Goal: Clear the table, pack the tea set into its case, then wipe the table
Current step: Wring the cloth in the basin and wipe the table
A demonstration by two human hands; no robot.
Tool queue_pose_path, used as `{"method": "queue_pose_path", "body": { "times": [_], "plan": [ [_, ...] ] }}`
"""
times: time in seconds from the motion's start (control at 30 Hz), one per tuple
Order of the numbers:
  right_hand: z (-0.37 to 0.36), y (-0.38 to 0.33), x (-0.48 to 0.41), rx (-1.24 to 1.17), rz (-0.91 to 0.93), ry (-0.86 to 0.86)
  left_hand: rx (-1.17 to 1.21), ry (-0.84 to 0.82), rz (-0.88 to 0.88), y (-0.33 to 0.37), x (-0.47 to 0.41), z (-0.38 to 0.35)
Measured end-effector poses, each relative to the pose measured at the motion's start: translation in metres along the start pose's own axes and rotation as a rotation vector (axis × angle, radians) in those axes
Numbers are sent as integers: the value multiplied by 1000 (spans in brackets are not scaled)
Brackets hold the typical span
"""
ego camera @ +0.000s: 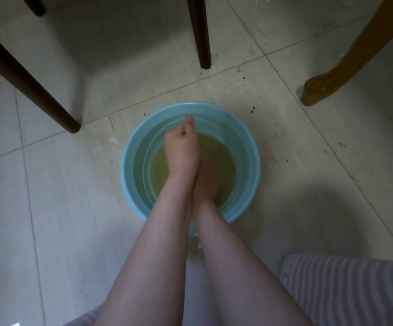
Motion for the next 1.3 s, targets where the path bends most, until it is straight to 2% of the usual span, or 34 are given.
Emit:
{"method": "queue_pose_path", "body": {
  "times": [0.2,0.37,0.43,0.53,0.63,0.7,0.77,0.83,0.9,1.0,1.07,1.2,1.3],
  "plan": [
    [-16,-1,-3,-119,-11,-88,-52,25,68,-4,-3,2],
    [-20,1,4,-59,3,-15,-69,-1,93,-11,-1,1],
    [-19,1,1,-130,-14,-66,-83,-21,79,-6,1,-2],
    [-4,-10,-7,-288,-1,-191,-111,-33,154,2,-11,3],
    [13,-24,-16,-485,59,-302,2,-34,327,5,-34,25],
    [24,-26,-18,-755,46,-387,103,-121,428,3,-37,34],
    [41,-21,-25,-1004,32,-389,249,-248,489,-2,-31,36],
    [59,-15,-35,-1161,46,-322,498,-378,538,-7,-24,33],
    [72,-11,-43,-1187,36,-220,632,-446,522,-8,-20,31],
    [78,-1,-45,-1133,5,10,587,-407,453,-8,-19,33],
    [81,2,-41,-1141,13,103,580,-330,458,-14,-20,38],
    [87,5,-38,-1002,72,218,441,-218,400,-19,-18,43],
    [89,8,-36,-939,109,226,399,-173,324,-16,-16,47]
  ]
}}
Point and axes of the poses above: each hand's wrist, its own x-axis away from the middle knuckle, its own z-axis out of the back of the hand, y = z × x, the point moved 5 cm from there along -x, towards the middle knuckle, and after that the axes turned 4 degrees about z, right-handed, at the moved point
